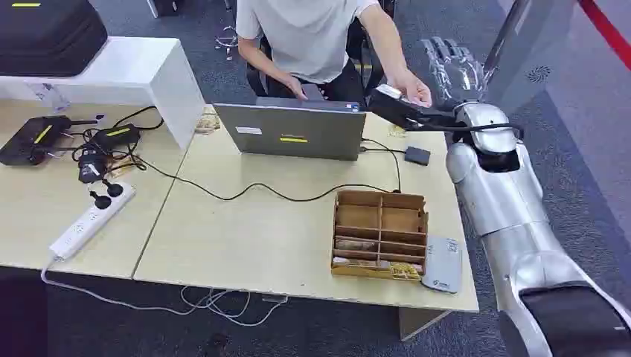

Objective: Pass the card to the sensor for recognition and then transmit it.

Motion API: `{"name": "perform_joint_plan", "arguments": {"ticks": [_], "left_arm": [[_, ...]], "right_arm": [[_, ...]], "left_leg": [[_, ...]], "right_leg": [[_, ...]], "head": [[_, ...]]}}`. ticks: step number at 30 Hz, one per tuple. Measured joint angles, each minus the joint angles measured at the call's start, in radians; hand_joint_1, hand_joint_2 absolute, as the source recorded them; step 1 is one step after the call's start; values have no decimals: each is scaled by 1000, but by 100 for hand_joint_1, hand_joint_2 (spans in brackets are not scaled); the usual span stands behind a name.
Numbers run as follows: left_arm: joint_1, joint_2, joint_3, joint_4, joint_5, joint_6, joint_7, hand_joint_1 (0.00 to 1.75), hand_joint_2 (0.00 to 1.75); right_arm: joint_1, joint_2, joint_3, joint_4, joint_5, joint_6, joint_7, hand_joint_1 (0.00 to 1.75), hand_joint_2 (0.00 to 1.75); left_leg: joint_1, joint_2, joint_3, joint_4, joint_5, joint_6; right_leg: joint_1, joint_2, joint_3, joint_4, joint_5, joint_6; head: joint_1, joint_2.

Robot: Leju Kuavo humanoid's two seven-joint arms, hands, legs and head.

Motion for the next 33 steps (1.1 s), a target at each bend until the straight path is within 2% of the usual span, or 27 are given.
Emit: {"name": "perform_joint_plan", "arguments": {"ticks": [6,7,8,33], "left_arm": [[0,0,1,1,-2,-1,8,0,175],[0,0,1,1,-2,-1,9,0,175],[0,0,1,1,-3,-1,9,0,175],[-1,-1,11,2,-5,-13,15,0,175]], "right_arm": [[0,0,18,8,-15,-10,10,0,175],[0,0,20,11,-18,-15,10,10,175],[0,0,22,14,-18,-18,10,175,175],[-5,0,49,41,-55,-55,-4,175,175]], "left_leg": [[0,0,0,0,0,0],[0,0,0,0,0,0],[0,0,0,0,0,0],[0,0,0,0,0,0]], "right_leg": [[0,0,0,0,0,0],[0,0,0,0,0,0],[0,0,0,0,0,0],[0,0,0,0,0,0]], "head": [[0,0],[0,0],[0,0],[0,0]]}}
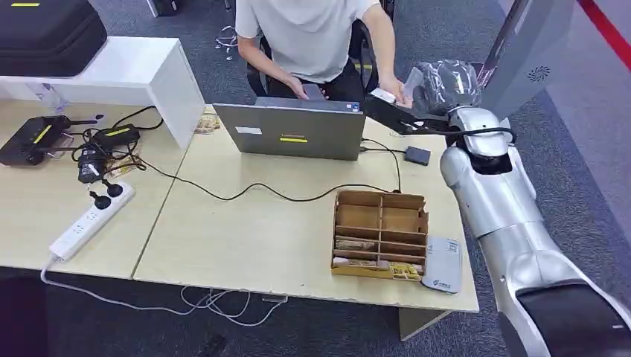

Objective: Pass the card to the sensor for recognition and then transmit it.

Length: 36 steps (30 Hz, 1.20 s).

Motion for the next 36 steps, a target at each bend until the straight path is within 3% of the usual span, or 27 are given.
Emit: {"name": "perform_joint_plan", "arguments": {"ticks": [6,14,16,19,24,36], "left_arm": [[0,0,7,0,-9,3,14,0,175],[1,0,26,0,20,14,12,0,175],[1,0,37,0,32,14,11,0,175],[1,-3,56,0,46,17,15,0,175],[1,-6,80,0,49,24,15,0,175],[1,-8,116,0,72,30,26,0,175]], "right_arm": [[2,0,6,4,-7,-19,-14,175,175],[96,-29,8,-65,-54,-122,-105,175,175],[146,-55,8,-110,-47,-159,-115,175,175],[251,-115,8,-202,0,-273,-115,175,175],[408,-193,-25,-257,63,-399,-114,175,175],[673,-274,-139,-393,87,-455,-118,175,175]], "left_leg": [[0,0,0,0,0,0],[0,0,0,0,0,0],[0,0,0,0,0,0],[0,-1,0,0,-1,1],[0,-2,-1,0,-2,2],[0,-3,-1,0,-2,2]], "right_leg": [[0,0,0,0,0,0],[0,0,0,-1,0,0],[0,0,0,-2,0,0],[0,-1,1,-3,0,0],[0,-2,1,-4,0,0],[0,-3,1,-4,-1,1]], "head": [[0,0],[0,0],[0,0],[0,0],[0,0],[0,0]]}}
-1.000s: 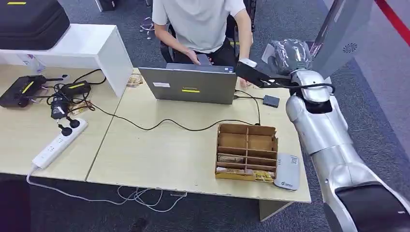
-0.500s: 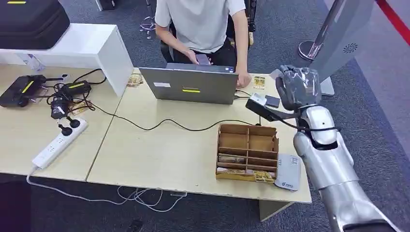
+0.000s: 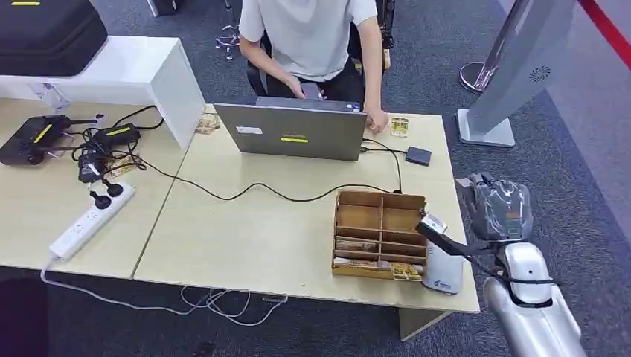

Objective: Pass the card to the sensor for recognition and then transmit it.

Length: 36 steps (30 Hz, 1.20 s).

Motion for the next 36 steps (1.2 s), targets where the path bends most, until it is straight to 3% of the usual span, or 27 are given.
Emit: {"name": "perform_joint_plan", "arguments": {"ticks": [21,31,36], "left_arm": [[-2,-1,26,0,9,8,1,0,175],[-2,-1,27,0,9,8,1,0,175],[-3,-1,30,0,6,12,1,0,175]], "right_arm": [[226,-16,-95,-119,-31,8,-64,175,175],[255,-12,-95,-115,-26,11,-67,175,175],[255,1,-95,-47,-26,-4,-66,175,175]], "left_leg": [[0,0,0,0,-1,1],[0,0,0,0,-1,1],[0,0,0,0,-1,1]], "right_leg": [[0,0,0,0,-1,1],[0,0,0,0,-1,1],[0,0,0,0,-1,1]], "head": [[0,0],[0,0],[0,0]]}}
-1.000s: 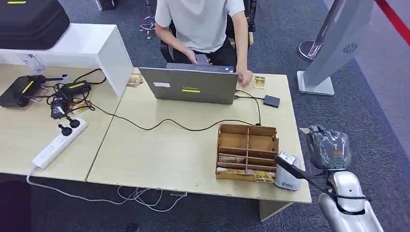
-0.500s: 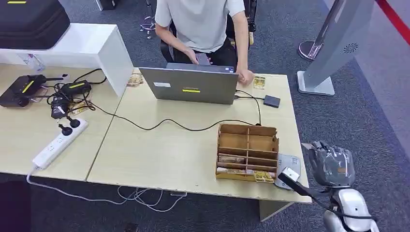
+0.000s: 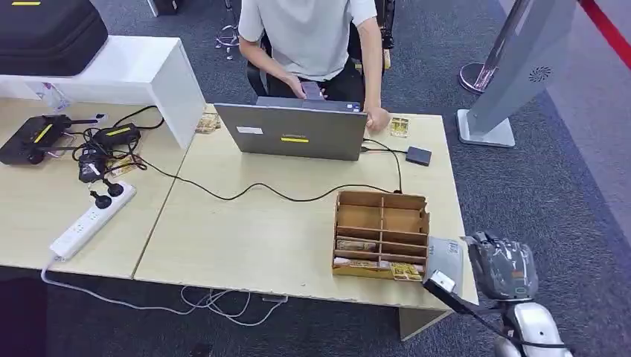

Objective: Pass the card to the sensor for recognition and then transmit it.

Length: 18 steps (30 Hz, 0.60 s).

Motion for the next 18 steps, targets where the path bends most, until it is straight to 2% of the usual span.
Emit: {"name": "perform_joint_plan", "arguments": {"ticks": [7,18], "left_arm": [[0,1,2,0,0,5,7,0,175],[-1,7,2,0,-5,8,20,0,175]], "right_arm": [[-1,22,0,110,0,-20,0,175,175],[-40,52,1,193,0,-64,-4,175,175]], "left_leg": [[0,0,0,0,0,0],[0,1,0,0,0,0]], "right_leg": [[0,0,0,0,0,0],[0,0,0,0,0,0]], "head": [[0,0],[0,0]]}}
